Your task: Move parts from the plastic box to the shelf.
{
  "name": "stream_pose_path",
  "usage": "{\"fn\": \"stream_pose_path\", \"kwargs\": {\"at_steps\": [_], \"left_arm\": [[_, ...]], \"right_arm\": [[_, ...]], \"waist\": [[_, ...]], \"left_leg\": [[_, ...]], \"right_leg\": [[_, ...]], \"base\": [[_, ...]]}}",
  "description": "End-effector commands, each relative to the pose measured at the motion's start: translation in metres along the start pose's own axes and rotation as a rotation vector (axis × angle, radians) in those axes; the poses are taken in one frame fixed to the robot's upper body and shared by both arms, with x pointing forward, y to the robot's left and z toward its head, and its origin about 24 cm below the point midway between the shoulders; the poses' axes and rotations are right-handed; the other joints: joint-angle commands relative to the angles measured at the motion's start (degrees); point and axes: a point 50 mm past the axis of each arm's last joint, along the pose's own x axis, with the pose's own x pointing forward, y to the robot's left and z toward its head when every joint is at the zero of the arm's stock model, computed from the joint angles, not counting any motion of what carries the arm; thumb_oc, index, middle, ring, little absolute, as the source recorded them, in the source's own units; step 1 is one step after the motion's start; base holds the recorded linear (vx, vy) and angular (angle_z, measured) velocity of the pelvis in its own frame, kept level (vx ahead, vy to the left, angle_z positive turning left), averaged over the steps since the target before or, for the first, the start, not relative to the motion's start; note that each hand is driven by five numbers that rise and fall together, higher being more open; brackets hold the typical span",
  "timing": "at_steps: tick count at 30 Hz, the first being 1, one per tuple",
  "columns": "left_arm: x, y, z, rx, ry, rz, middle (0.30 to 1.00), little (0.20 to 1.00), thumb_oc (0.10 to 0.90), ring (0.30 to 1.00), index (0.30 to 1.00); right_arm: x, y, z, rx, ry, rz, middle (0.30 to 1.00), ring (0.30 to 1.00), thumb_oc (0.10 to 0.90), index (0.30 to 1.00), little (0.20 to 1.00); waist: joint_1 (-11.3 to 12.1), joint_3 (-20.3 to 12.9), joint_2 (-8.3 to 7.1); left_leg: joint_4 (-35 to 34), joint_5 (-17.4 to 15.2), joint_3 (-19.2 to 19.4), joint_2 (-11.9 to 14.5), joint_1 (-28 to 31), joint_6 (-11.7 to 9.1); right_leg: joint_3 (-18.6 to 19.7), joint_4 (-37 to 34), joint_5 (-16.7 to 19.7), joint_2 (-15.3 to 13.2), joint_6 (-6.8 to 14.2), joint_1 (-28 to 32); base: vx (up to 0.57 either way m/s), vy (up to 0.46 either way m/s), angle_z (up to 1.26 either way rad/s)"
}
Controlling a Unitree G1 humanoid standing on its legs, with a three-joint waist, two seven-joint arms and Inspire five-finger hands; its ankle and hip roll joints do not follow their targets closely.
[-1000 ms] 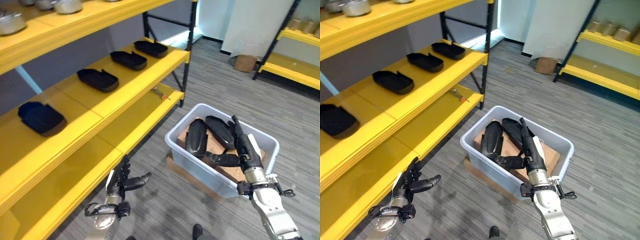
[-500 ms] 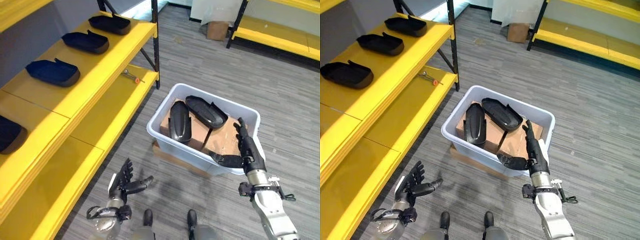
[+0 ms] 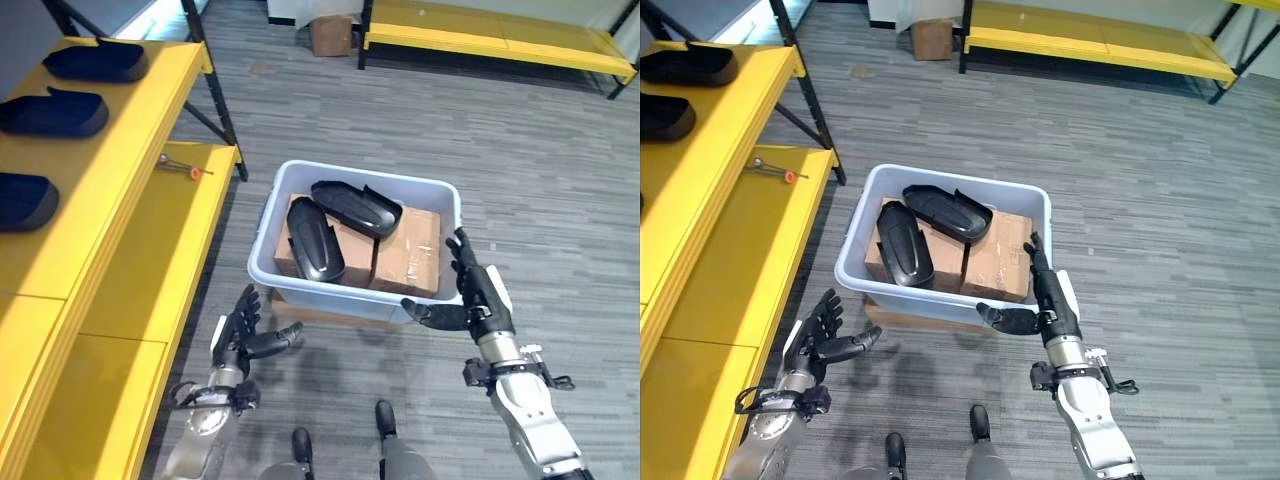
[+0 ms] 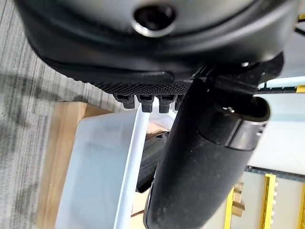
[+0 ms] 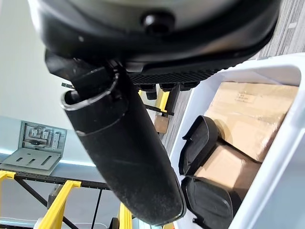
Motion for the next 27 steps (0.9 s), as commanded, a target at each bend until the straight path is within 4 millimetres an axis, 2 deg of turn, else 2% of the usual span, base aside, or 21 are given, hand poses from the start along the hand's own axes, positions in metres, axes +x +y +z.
{"fn": "stream_pose_path", "kwargs": {"at_steps": [1, 2, 3, 4, 5, 6, 8, 11, 13, 15, 17, 18, 19, 20, 21, 22, 23, 24, 25, 26, 27], "left_arm": [[-0.001, 0.002, 0.037, 0.035, -0.201, -0.02, 1.0, 1.0, 0.9, 1.0, 1.0], [-0.002, 0.002, 0.037, 0.051, -0.197, -0.029, 1.0, 1.0, 0.9, 1.0, 1.0], [-0.002, 0.002, 0.037, 0.051, -0.197, -0.029, 1.0, 1.0, 0.9, 1.0, 1.0], [-0.002, 0.002, 0.036, 0.068, -0.192, -0.04, 1.0, 1.0, 0.9, 1.0, 1.0], [-0.002, 0.002, 0.036, 0.072, -0.189, -0.043, 1.0, 1.0, 0.9, 1.0, 1.0], [-0.003, 0.004, 0.034, 0.061, -0.181, -0.037, 1.0, 1.0, 0.9, 1.0, 1.0], [-0.007, 0.007, 0.026, 0.057, -0.15, -0.026, 1.0, 1.0, 0.9, 1.0, 1.0], [-0.01, 0.001, 0.021, 0.043, -0.139, -0.052, 1.0, 1.0, 0.9, 1.0, 1.0], [-0.01, -0.006, 0.02, 0.005, -0.14, -0.069, 1.0, 1.0, 0.9, 1.0, 1.0], [-0.008, -0.012, 0.019, -0.027, -0.131, -0.085, 1.0, 1.0, 0.9, 1.0, 1.0], [-0.008, -0.014, 0.02, -0.032, -0.134, -0.092, 1.0, 1.0, 0.9, 1.0, 1.0], [-0.007, -0.017, 0.021, -0.041, -0.137, -0.099, 1.0, 1.0, 0.9, 1.0, 1.0], [-0.007, -0.017, 0.021, -0.041, -0.138, -0.099, 1.0, 1.0, 0.9, 1.0, 1.0], [-0.006, -0.018, 0.022, -0.047, -0.139, -0.105, 1.0, 1.0, 0.9, 1.0, 1.0], [-0.007, -0.02, 0.023, -0.057, -0.147, -0.114, 1.0, 1.0, 0.9, 1.0, 1.0], [-0.007, -0.02, 0.024, -0.056, -0.148, -0.114, 1.0, 1.0, 0.9, 1.0, 1.0], [-0.006, -0.02, 0.026, -0.053, -0.156, -0.116, 1.0, 1.0, 0.9, 1.0, 1.0], [-0.007, -0.019, 0.026, -0.055, -0.154, -0.12, 1.0, 1.0, 0.9, 1.0, 1.0], [-0.007, -0.019, 0.026, -0.055, -0.154, -0.12, 1.0, 1.0, 0.9, 1.0, 1.0], [-0.01, -0.017, 0.028, -0.062, -0.157, -0.112, 1.0, 1.0, 0.9, 1.0, 1.0], [-0.01, -0.016, 0.028, -0.062, -0.156, -0.112, 1.0, 1.0, 0.9, 1.0, 1.0]], "right_arm": [[0.018, -0.005, 0.049, -0.025, -0.264, -0.001, 1.0, 1.0, 0.9, 1.0, 1.0], [0.016, -0.003, 0.048, -0.028, -0.259, 0.015, 1.0, 1.0, 0.9, 1.0, 1.0], [0.016, -0.003, 0.048, -0.028, -0.259, 0.015, 1.0, 1.0, 0.9, 1.0, 1.0], [0.015, -0.002, 0.047, -0.025, -0.254, 0.026, 1.0, 1.0, 0.9, 1.0, 1.0], [0.017, 0.0, 0.046, -0.025, -0.25, 0.03, 1.0, 1.0, 0.9, 1.0, 1.0], [0.02, 0.002, 0.046, -0.014, -0.252, 0.036, 1.0, 1.0, 0.9, 1.0, 1.0], [0.019, 0.002, 0.046, -0.022, -0.249, 0.045, 1.0, 1.0, 0.9, 1.0, 1.0], [0.012, -0.002, 0.04, -0.028, -0.22, 0.049, 1.0, 1.0, 0.9, 1.0, 1.0], [0.007, -0.008, 0.04, -0.028, -0.223, 0.032, 1.0, 1.0, 0.9, 1.0, 1.0], [0.004, -0.014, 0.04, -0.021, -0.219, 0.005, 1.0, 1.0, 0.9, 1.0, 1.0], [0.004, -0.015, 0.04, -0.022, -0.217, 0.0, 1.0, 1.0, 0.9, 1.0, 1.0], [0.004, -0.017, 0.04, -0.022, -0.22, -0.007, 1.0, 1.0, 0.9, 1.0, 1.0], [0.004, -0.017, 0.04, -0.022, -0.22, -0.007, 1.0, 1.0, 0.9, 1.0, 1.0], [0.004, -0.018, 0.041, -0.025, -0.225, -0.008, 1.0, 1.0, 0.9, 1.0, 1.0], [0.004, -0.02, 0.042, -0.027, -0.227, -0.01, 1.0, 1.0, 0.9, 1.0, 1.0], [0.004, -0.02, 0.042, -0.026, -0.228, -0.011, 1.0, 1.0, 0.9, 1.0, 1.0], [0.005, -0.021, 0.044, -0.034, -0.235, -0.013, 1.0, 1.0, 0.9, 1.0, 1.0], [0.005, -0.021, 0.045, -0.041, -0.242, -0.018, 1.0, 1.0, 0.9, 1.0, 1.0], [0.005, -0.021, 0.045, -0.041, -0.242, -0.018, 1.0, 1.0, 0.9, 1.0, 1.0], [0.004, -0.025, 0.045, -0.044, -0.239, -0.047, 1.0, 1.0, 0.9, 1.0, 1.0], [0.004, -0.025, 0.045, -0.044, -0.239, -0.047, 1.0, 1.0, 0.9, 1.0, 1.0]], "waist": [[0.8, -2.4, 0.92], [0.2, -1.5, 1.34], [0.3, -1.5, 1.33], [-0.2, -0.3, 2.17], [-0.4, 0.8, 2.49], [-1.1, 1.4, 1.99], [-1.7, 1.4, 1.01], [-2.4, 0.8, 0.95], [-2.5, -0.1, 1.67], [-3.3, -0.7, 3.22], [-3.6, -0.7, 3.46], [-3.7, 0.0, 3.7], [-3.8, 0.0, 3.73], [-3.7, 0.7, 3.73], [-2.5, 2.7, 3.35], [-2.7, 2.5, 3.18], [-1.9, 3.5, 2.81], [-1.6, 4.2, 2.06], [-1.6, 4.1, 2.06], [-1.4, 4.0, 1.5], [-1.4, 3.9, 1.36]], "left_leg": [[-3.0, 3.5, -6.3, 1.8, -2.6, -0.6], [-3.1, 2.7, -6.1, 1.6, -0.7, 0.2], [-3.2, 2.8, -5.9, 1.6, -0.6, 0.2], [-3.7, 2.1, -6.0, 1.7, 1.1, 0.8], [-4.2, 0.8, -4.6, 1.8, 2.9, 1.0], [-5.0, 0.2, -3.2, 1.4, 4.6, 0.6], [-5.3, -2.4, -2.0, 1.6, 8.0, -0.5], [-5.1, -3.2, -3.2, 1.7, 9.1, -1.1], [-4.4, -3.4, -4.3, 2.7, 9.4, -2.0], [-2.2, -4.0, -5.3, 4.8, 9.2, -3.3], [-0.8, -4.5, -5.6, 5.1, 8.7, -3.6], [4.3, -4.1, -5.9, 5.8, 7.2, -4.3], [4.8, -4.3, -6.0, 5.9, 6.9, -4.4], [10.0, -3.1, -6.2, 6.2, 4.6, -5.3], [19.5, -0.5, -7.6, 5.7, 0.0, -6.6], [19.6, -0.3, -7.8, 5.4, -0.4, -6.6], [23.6, 0.9, -9.9, 4.1, -2.7, -7.0], [22.0, 1.1, -10.6, 5.2, -5.6, -6.3], [22.0, 1.0, -10.6, 5.3, -5.6, -6.3], [12.9, 0.9, -9.0, 11.6, -5.8, -6.1], [12.3, 1.4, -8.8, 11.5, -5.5, -6.1]], "right_leg": [[-2.2, 11.5, -3.5, -3.8, 6.3, 5.6], [-2.3, 16.9, -0.2, -3.4, 5.8, 3.0], [-2.1, 17.2, -0.3, -3.3, 5.8, 2.8], [-3.5, 22.0, 0.3, -2.8, 4.5, 0.4], [-8.0, 22.5, -1.9, -2.4, 3.7, -3.4], [-11.8, 16.2, -4.0, -0.4, 3.2, -6.8], [-20.0, 3.7, -0.9, 0.7, 3.7, -7.8], [-16.5, 2.2, -0.9, 2.3, 2.8, -5.1], [-17.8, 3.5, -1.3, 2.6, 1.9, -4.3], [-19.4, 5.9, -4.3, 2.9, 0.5, -3.9], [-19.9, 6.8, -5.2, 2.8, 0.1, -4.1], [-20.1, 7.7, -6.7, 2.7, -0.9, -3.5], [-20.2, 7.8, -6.8, 2.7, -0.9, -3.5], [-20.5, 8.3, -7.7, 2.8, -1.8, -2.8], [-20.5, 8.7, -8.8, 2.8, -3.1, -1.2], [-20.5, 8.6, -8.6, 2.6, -3.1, -1.4], [-20.3, 9.0, -9.0, 2.6, -3.5, -1.2], [-20.1, 9.2, -9.6, 2.0, -3.3, -0.9], [-20.1, 9.3, -9.6, 2.0, -3.3, -0.9], [-19.5, 9.4, -10.6, 0.8, -2.0, -0.3], [-19.4, 9.3, -10.5, 0.7, -2.0, -0.4]], "base": [[0.13, 0.17, -0.35], [0.06, 0.081, -0.24], [0.11, 0.177, -0.24], [0.11, 0.18, -0.22], [0.21, 0.187, -0.62], [0.32, 0.034, -1.22], [0.45, -0.164, -1.1], [0.3, -0.15, 0.25], [0.29, -0.171, 0.54], [0.29, -0.175, 0.65], [0.18, -0.134, 0.47], [0.14, -0.119, 0.43], [0.13, -0.128, 0.68], [0.05, -0.116, 0.86], [0.04, -0.112, 0.63], [0.0, -0.098, 0.15], [0.01, -0.033, -0.17], [0.03, -0.034, -0.24], [0.16, 0.101, -0.46], [0.12, 0.105, -0.32], [0.15, 0.161, -0.08]]}}
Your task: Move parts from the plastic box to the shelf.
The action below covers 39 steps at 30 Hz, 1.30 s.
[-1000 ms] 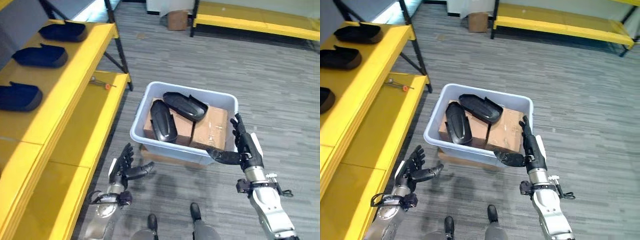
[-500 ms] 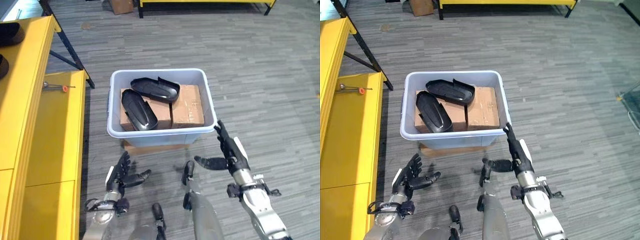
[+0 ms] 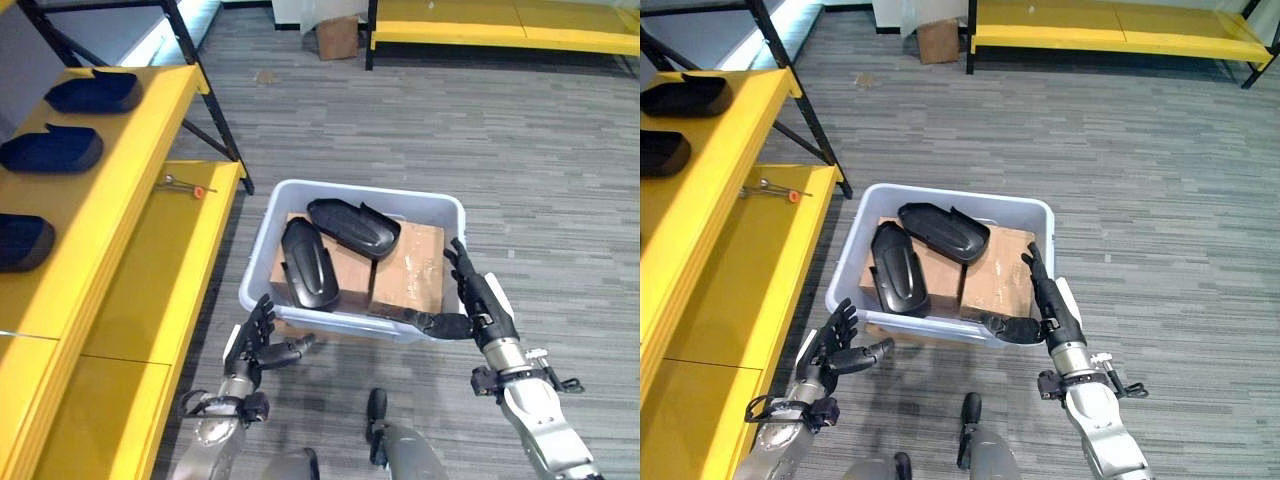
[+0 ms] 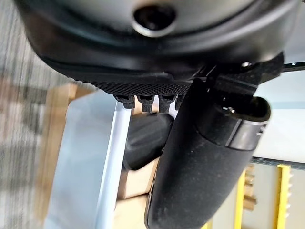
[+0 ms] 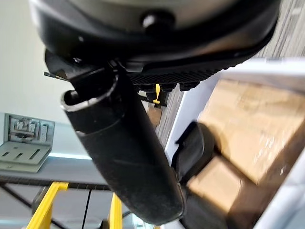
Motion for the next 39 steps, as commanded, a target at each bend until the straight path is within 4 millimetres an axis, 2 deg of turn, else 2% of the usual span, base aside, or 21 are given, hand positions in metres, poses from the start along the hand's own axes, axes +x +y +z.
{"fn": "stream_pose_path", "kwargs": {"at_steps": [1, 2, 3, 4, 5, 8, 11, 14, 18, 26, 31, 33, 35, 36, 37, 39], "left_arm": [[0.001, 0.001, 0.044, -0.018, -0.217, -0.025, 1.0, 1.0, 0.9, 1.0, 1.0], [0.001, 0.004, 0.043, -0.015, -0.216, -0.002, 1.0, 1.0, 0.9, 1.0, 1.0], [0.001, 0.004, 0.043, -0.015, -0.216, -0.002, 1.0, 1.0, 0.9, 1.0, 1.0], [0.0, 0.005, 0.041, -0.017, -0.207, 0.007, 1.0, 1.0, 0.9, 1.0, 1.0], [-0.002, 0.005, 0.037, -0.033, -0.195, 0.005, 1.0, 1.0, 0.9, 1.0, 1.0], [-0.002, 0.004, 0.036, -0.028, -0.192, -0.007, 1.0, 1.0, 0.9, 1.0, 1.0], [0.0, 0.004, 0.044, 0.003, -0.22, -0.035, 1.0, 1.0, 0.9, 1.0, 1.0], [0.003, 0.008, 0.054, 0.037, -0.252, -0.031, 1.0, 1.0, 0.9, 1.0, 1.0], [0.003, 0.011, 0.058, 0.049, -0.263, -0.017, 1.0, 1.0, 0.9, 1.0, 1.0], [0.002, 0.016, 0.062, 0.066, -0.279, 0.008, 1.0, 1.0, 0.9, 1.0, 1.0], [0.002, 0.017, 0.066, 0.069, -0.294, 0.012, 1.0, 1.0, 0.9, 1.0, 1.0], [0.0, 0.017, 0.066, 0.071, -0.291, -0.011, 1.0, 1.0, 0.9, 1.0, 1.0], [-0.001, 0.017, 0.066, 0.072, -0.29, -0.017, 1.0, 1.0, 0.9, 1.0, 1.0], [-0.003, 0.016, 0.067, 0.075, -0.291, -0.039, 1.0, 1.0, 0.9, 1.0, 1.0], [-0.003, 0.016, 0.067, 0.073, -0.292, -0.038, 1.0, 1.0, 0.9, 1.0, 1.0], [-0.004, 0.015, 0.068, 0.075, -0.295, -0.056, 1.0, 1.0, 0.9, 1.0, 1.0]], "right_arm": [[0.008, -0.016, 0.047, 0.019, -0.264, -0.088, 1.0, 1.0, 0.9, 1.0, 1.0], [0.01, -0.016, 0.049, 0.014, -0.273, -0.1, 1.0, 1.0, 0.9, 1.0, 1.0], [0.01, -0.016, 0.049, 0.014, -0.272, -0.1, 1.0, 1.0, 0.9, 1.0, 1.0], [0.011, -0.017, 0.05, 0.004, -0.275, -0.101, 1.0, 1.0, 0.9, 1.0, 1.0], [0.007, -0.017, 0.047, 0.0, -0.262, -0.091, 1.0, 1.0, 0.9, 1.0, 1.0], [0.005, -0.018, 0.046, -0.02, -0.251, -0.09, 1.0, 1.0, 0.9, 1.0, 1.0], [0.003, -0.021, 0.043, -0.026, -0.239, -0.12, 1.0, 1.0, 0.9, 1.0, 1.0], [0.005, -0.017, 0.042, -0.029, -0.232, -0.118, 1.0, 1.0, 0.9, 1.0, 1.0], [0.006, -0.015, 0.041, -0.047, -0.221, -0.118, 1.0, 1.0, 0.9, 1.0, 1.0], [0.012, -0.017, 0.044, -0.138, -0.232, -0.121, 1.0, 1.0, 0.9, 1.0, 1.0], [0.03, -0.031, 0.062, -0.297, -0.302, -0.161, 1.0, 1.0, 0.9, 1.0, 1.0], [0.047, -0.042, 0.081, -0.484, -0.361, -0.152, 1.0, 1.0, 0.9, 1.0, 1.0], [0.053, -0.046, 0.087, -0.535, -0.375, -0.145, 1.0, 1.0, 0.9, 1.0, 1.0], [0.063, -0.052, 0.098, -0.667, -0.391, -0.117, 1.0, 1.0, 0.9, 1.0, 1.0], [0.064, -0.051, 0.098, -0.668, -0.394, -0.116, 1.0, 1.0, 0.9, 1.0, 1.0], [0.075, -0.057, 0.106, -0.79, -0.397, -0.104, 1.0, 1.0, 0.9, 1.0, 1.0]], "waist": [[-0.6, 1.4, -1.61], [0.2, 1.6, -0.74], [0.2, 1.5, -0.65], [0.5, 1.3, 0.08], [-0.1, 0.7, 1.01], [-0.2, 0.2, 1.69], [-0.9, 0.8, 0.94], [-0.6, 1.2, 0.22], [-0.3, 0.8, -0.6], [0.9, 0.2, -2.22], [2.3, 0.9, -2.89], [3.6, 2.1, -3.2], [4.0, 2.7, -3.12], [5.0, 4.1, -2.97], [4.9, 4.2, -2.89], [5.9, 5.4, -2.64]], "left_leg": [[-17.4, 10.5, 2.8, 7.6, 4.2, -0.3], [-24.5, 16.9, -0.1, 12.0, 2.4, -1.8], [-25.2, 17.3, -0.1, 12.1, 2.7, -1.9], [-28.6, 20.2, -1.0, 13.6, 2.3, -3.0], [-29.9, 19.1, 0.5, 14.1, 4.0, -3.6], [-30.1, 18.6, 2.7, 13.1, 5.0, -4.2], [-23.9, 14.2, 4.0, 9.6, 3.7, -3.3], [-21.2, 11.1, 5.8, 7.1, 3.4, -2.2], [-20.2, 9.8, 6.2, 5.4, 2.7, -1.4], [-19.9, 9.1, 6.4, 4.1, 1.9, -0.6], [-20.4, 9.7, 5.9, 4.2, 1.4, -0.7], [-20.7, 10.4, 5.2, 4.7, 1.0, -0.9], [-20.9, 10.6, 4.9, 4.9, 0.9, -1.0], [-21.2, 11.3, 4.2, 5.2, 0.4, -1.2], [-21.2, 11.3, 4.2, 5.2, 0.4, -1.2], [-21.5, 11.9, 3.6, 5.3, -0.2, -1.3]], "right_leg": [[-0.2, 0.2, -3.5, -6.3, 7.8, 5.0], [1.9, 1.1, -4.5, -6.6, 8.7, 4.6], [1.9, 1.3, -4.6, -6.4, 8.6, 4.4], [2.8, 1.5, -5.1, -6.7, 9.2, 4.7], [3.6, 1.9, -5.3, -7.7, 10.0, 5.1], [4.4, 1.8, -4.0, -8.7, 10.6, 5.2], [5.0, -0.4, -1.5, -12.2, 12.0, 6.9], [5.2, -3.2, 1.7, -15.4, 13.4, 7.9], [4.7, -4.8, 3.6, -17.1, 14.4, 8.1], [3.2, -5.6, 5.4, -18.5, 15.5, 7.8], [2.3, -5.0, 5.1, -18.4, 15.6, 7.5], [1.5, -4.2, 4.4, -18.1, 15.3, 7.1], [1.3, -3.9, 4.0, -18.0, 15.2, 6.9], [1.0, -2.9, 3.5, -17.8, 14.9, 6.3], [1.0, -2.8, 3.5, -17.8, 14.9, 6.2], [0.6, -2.1, 3.1, -17.7, 14.8, 5.7]], "base": [[0.09, 0.242, 0.1], [0.1, 0.236, -0.04], [0.13, 0.294, -0.27], [0.17, 0.328, -0.46], [0.17, 0.337, -0.41], [0.15, 0.304, -0.51], [0.08, 0.239, -0.16], [0.05, 0.233, -0.01], [0.02, 0.13, 0.03], [0.01, 0.035, 0.04], [-0.01, -0.014, 0.04], [-0.06, -0.06, 0.06], [-0.06, -0.042, 0.08], [-0.06, -0.033, 0.09], [-0.08, -0.052, 0.11], [-0.06, -0.034, 0.11]]}}
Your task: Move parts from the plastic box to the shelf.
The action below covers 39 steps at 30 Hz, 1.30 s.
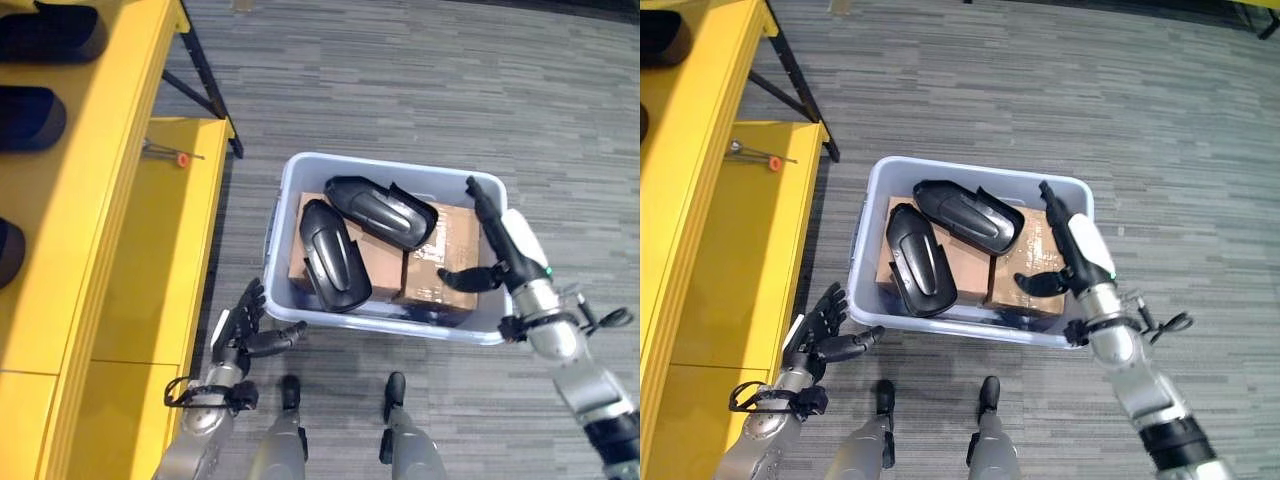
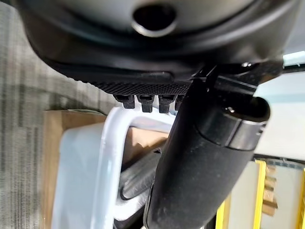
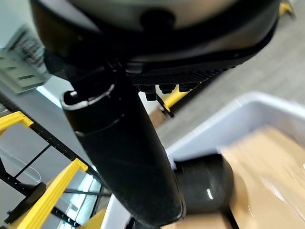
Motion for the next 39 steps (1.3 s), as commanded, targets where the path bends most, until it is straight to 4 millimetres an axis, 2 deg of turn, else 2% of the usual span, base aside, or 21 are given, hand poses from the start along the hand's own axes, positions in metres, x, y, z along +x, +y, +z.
{"fn": "stream_pose_path", "kwargs": {"at_steps": [1, 2, 4, 13, 17, 19, 25, 31, 39], "left_arm": [[0.0, 0.001, 0.046, 0.004, -0.229, -0.074, 1.0, 1.0, 0.9, 1.0, 1.0], [0.0, -0.001, 0.048, 0.0, -0.236, -0.09, 1.0, 1.0, 0.9, 1.0, 1.0], [0.0, 0.0, 0.049, 0.002, -0.244, -0.093, 1.0, 1.0, 0.9, 1.0, 1.0], [0.003, -0.003, 0.051, 0.003, -0.248, -0.101, 1.0, 1.0, 0.9, 1.0, 1.0], [0.005, -0.006, 0.053, 0.006, -0.258, -0.118, 1.0, 1.0, 0.9, 1.0, 1.0], [0.006, -0.008, 0.052, 0.013, -0.251, -0.132, 1.0, 1.0, 0.9, 1.0, 1.0], [0.009, -0.01, 0.054, 0.026, -0.258, -0.135, 1.0, 1.0, 0.9, 1.0, 1.0], [0.011, -0.012, 0.056, 0.025, -0.267, -0.135, 1.0, 1.0, 0.9, 1.0, 1.0], [0.013, -0.013, 0.062, 0.03, -0.288, -0.136, 1.0, 1.0, 0.9, 1.0, 1.0]], "right_arm": [[0.026, -0.025, 0.028, -0.152, -0.161, -0.065, 1.0, 1.0, 0.9, 1.0, 1.0], [0.036, -0.03, 0.027, -0.257, -0.162, -0.031, 1.0, 1.0, 0.9, 1.0, 1.0], [0.043, -0.037, 0.026, -0.361, -0.162, -0.01, 1.0, 1.0, 0.9, 1.0, 1.0], [0.07, -0.067, 0.028, -0.667, -0.148, 0.021, 1.0, 1.0, 0.9, 1.0, 1.0], [0.077, -0.077, 0.029, -0.752, -0.14, 0.04, 1.0, 1.0, 0.9, 1.0, 1.0], [0.079, -0.086, 0.023, -0.874, -0.114, 0.078, 1.0, 1.0, 0.9, 1.0, 1.0], [0.083, -0.104, 0.022, -1.067, -0.094, 0.087, 1.0, 1.0, 0.9, 1.0, 1.0], [0.084, -0.121, 0.03, -1.135, -0.098, 0.044, 1.0, 1.0, 0.9, 1.0, 1.0], [0.082, -0.132, 0.025, -1.201, -0.063, 0.066, 1.0, 1.0, 0.9, 1.0, 1.0]], "waist": [[2.0, 0.4, -0.91], [2.7, 1.5, -0.37], [3.5, 2.4, 0.21], [4.9, 5.1, 2.76], [5.2, 6.3, 3.63], [5.7, 6.9, 4.12], [5.6, 7.4, 5.04], [5.4, 7.7, 5.25], [5.4, 8.1, 5.59]], "left_leg": [[3.1, -0.7, -1.1, 4.5, -1.8, -0.6], [2.8, -0.1, -1.7, 4.7, -2.2, -0.8], [2.6, 0.4, -2.3, 4.8, -2.8, -0.9], [1.6, 2.3, -3.8, 4.7, -4.8, -1.5], [1.1, 3.1, -4.3, 4.6, -5.9, -1.8], [0.9, 3.5, -4.6, 4.5, -6.5, -1.9], [-0.3, 4.3, -5.1, 4.5, -7.3, -2.2], [-0.4, 4.4, -5.5, 4.6, -8.0, -2.2], [-0.3, 4.5, -6.0, 4.4, -9.0, -2.1]], "right_leg": [[-0.9, 9.4, -2.6, -7.7, 4.2, -1.0], [-1.4, 10.1, -2.9, -7.7, 4.1, -1.4], [-1.9, 10.7, -3.2, -7.8, 4.0, -1.9], [-2.9, 12.9, -4.1, -7.9, 3.6, -4.3], [-3.3, 14.2, -4.5, -8.0, 3.5, -5.7], [-3.6, 15.0, -4.7, -8.2, 3.5, -6.6], [-4.2, 16.0, -5.0, -8.3, 3.5, -8.1], [-4.4, 17.0, -5.6, -8.3, 3.4, -9.0], [-4.5, 18.3, -6.3, -8.4, 3.2, -10.3]], "base": [[-0.08, -0.034, 0.13], [-0.08, -0.035, 0.12], [-0.06, -0.031, 0.21], [-0.05, -0.012, 0.12], [-0.04, -0.019, 0.03], [-0.01, -0.016, 0.08], [0.01, -0.024, 0.05], [0.01, -0.01, 0.01], [0.02, -0.023, 0.05]]}}
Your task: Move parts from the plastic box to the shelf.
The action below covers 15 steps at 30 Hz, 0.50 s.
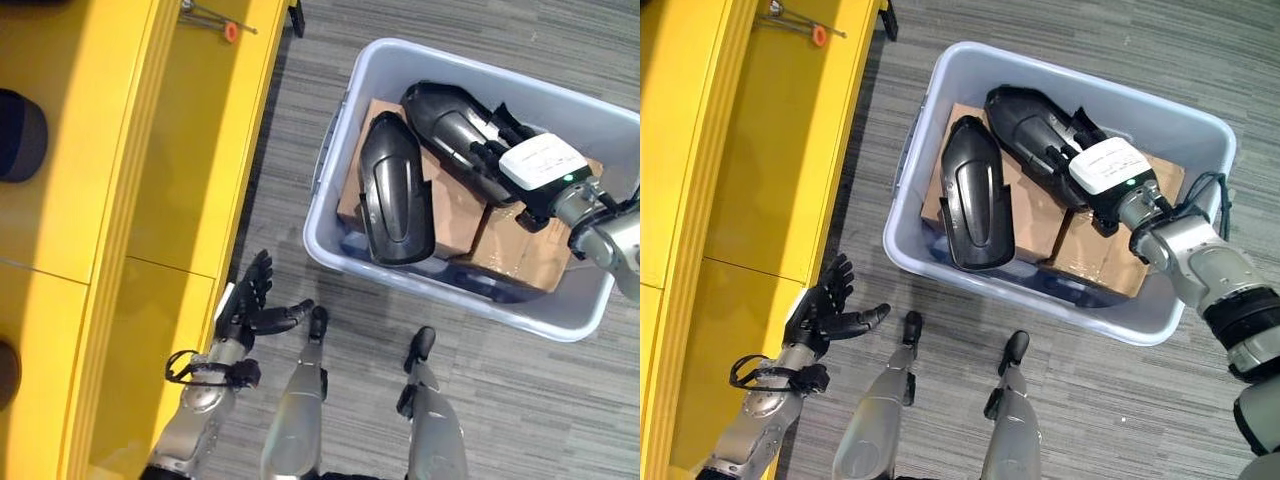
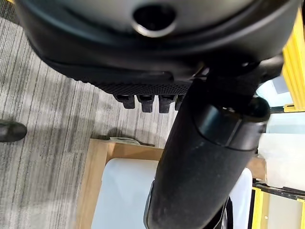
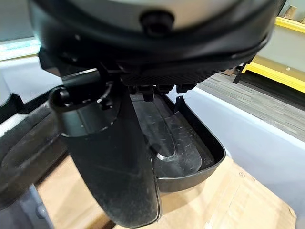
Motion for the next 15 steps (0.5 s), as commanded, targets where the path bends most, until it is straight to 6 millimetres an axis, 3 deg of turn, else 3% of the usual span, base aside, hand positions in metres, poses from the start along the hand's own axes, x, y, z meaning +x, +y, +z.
{"fn": "stream_pose_path", "kwargs": {"at_steps": [1, 15], "left_arm": [[-0.006, -0.002, 0.028, 0.026, -0.155, -0.053, 1.0, 1.0, 0.9, 1.0, 1.0], [-0.003, -0.003, 0.033, 0.017, -0.18, -0.042, 1.0, 1.0, 0.9, 1.0, 1.0]], "right_arm": [[-0.004, -0.055, -0.034, -0.152, 0.077, -0.144, 1.0, 1.0, 0.9, 1.0, 1.0], [-0.001, -0.067, -0.045, -0.189, 0.124, -0.159, 1.0, 1.0, 0.9, 1.0, 1.0]], "waist": [[0.0, -2.4, 0.11], [0.3, -1.8, 1.25]], "left_leg": [[-2.0, 1.9, -0.2, 5.7, 1.2, -2.3], [-1.8, 2.1, -0.8, 5.0, -0.4, -2.1]], "right_leg": [[0.5, 13.3, -5.2, -6.8, 3.5, -2.2], [0.9, 14.7, -5.6, -7.1, 3.2, -4.1]], "base": [[0.03, -0.025, 0.05], [0.01, -0.005, 0.01]]}}
